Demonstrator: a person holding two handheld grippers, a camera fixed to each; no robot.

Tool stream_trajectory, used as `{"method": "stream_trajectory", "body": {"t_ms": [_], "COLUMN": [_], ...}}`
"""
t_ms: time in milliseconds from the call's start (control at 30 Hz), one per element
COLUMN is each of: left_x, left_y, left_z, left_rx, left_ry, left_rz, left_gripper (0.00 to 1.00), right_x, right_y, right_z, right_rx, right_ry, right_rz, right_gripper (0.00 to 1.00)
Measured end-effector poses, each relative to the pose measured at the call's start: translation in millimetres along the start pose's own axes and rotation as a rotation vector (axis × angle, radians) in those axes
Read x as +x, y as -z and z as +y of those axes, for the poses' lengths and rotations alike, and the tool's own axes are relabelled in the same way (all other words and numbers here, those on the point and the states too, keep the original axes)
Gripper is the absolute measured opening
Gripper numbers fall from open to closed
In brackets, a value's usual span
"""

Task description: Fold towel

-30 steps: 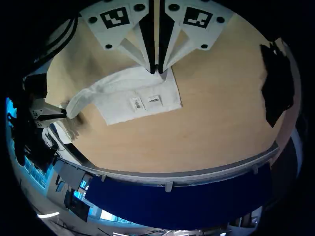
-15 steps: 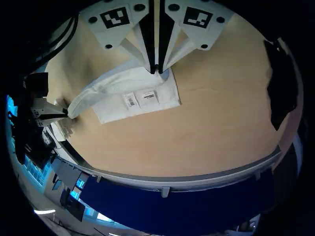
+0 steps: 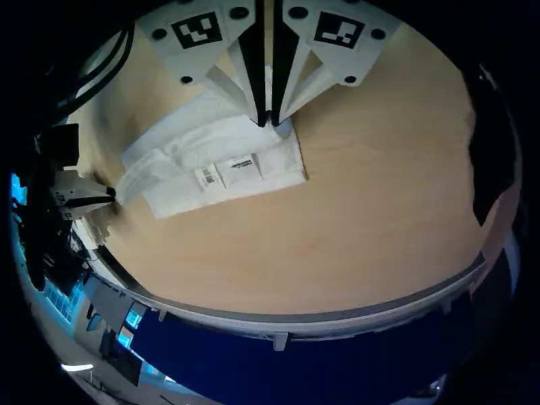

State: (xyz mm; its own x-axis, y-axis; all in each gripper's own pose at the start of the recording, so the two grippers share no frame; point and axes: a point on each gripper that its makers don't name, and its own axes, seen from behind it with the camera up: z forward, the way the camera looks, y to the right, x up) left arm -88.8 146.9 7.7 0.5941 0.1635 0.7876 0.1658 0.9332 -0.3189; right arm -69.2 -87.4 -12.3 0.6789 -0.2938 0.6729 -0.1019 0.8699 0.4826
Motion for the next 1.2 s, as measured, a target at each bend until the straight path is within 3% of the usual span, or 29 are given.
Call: {"method": "stream_trajectory", "body": {"t_ms": [467,1133,1200], "left_x": [-3,3,4], "left_y": [-17.7,-25.3,-25.6], "left_z": [-4.5,-12.1,-13.6], "left_rx": [-0.006,0.02,0.024], "left_ry": [0.015,-0.01,-0.009], "left_rz": [-0.007,-0.003,-0.006], "left_gripper": [0.07,0.1,0.15], "right_x": [-7,-10,-9], "right_y": [-18.9,-30.5,-31.2], "right_z": [6,15,17], "right_rx": [-0.02,-0.061,-0.07], "right_ry": [-0.028,-0.025,-0.026], "right_rz": [-0.011,-0.011,-0.011], "right_gripper": [0.09,0.12,0.15]}}
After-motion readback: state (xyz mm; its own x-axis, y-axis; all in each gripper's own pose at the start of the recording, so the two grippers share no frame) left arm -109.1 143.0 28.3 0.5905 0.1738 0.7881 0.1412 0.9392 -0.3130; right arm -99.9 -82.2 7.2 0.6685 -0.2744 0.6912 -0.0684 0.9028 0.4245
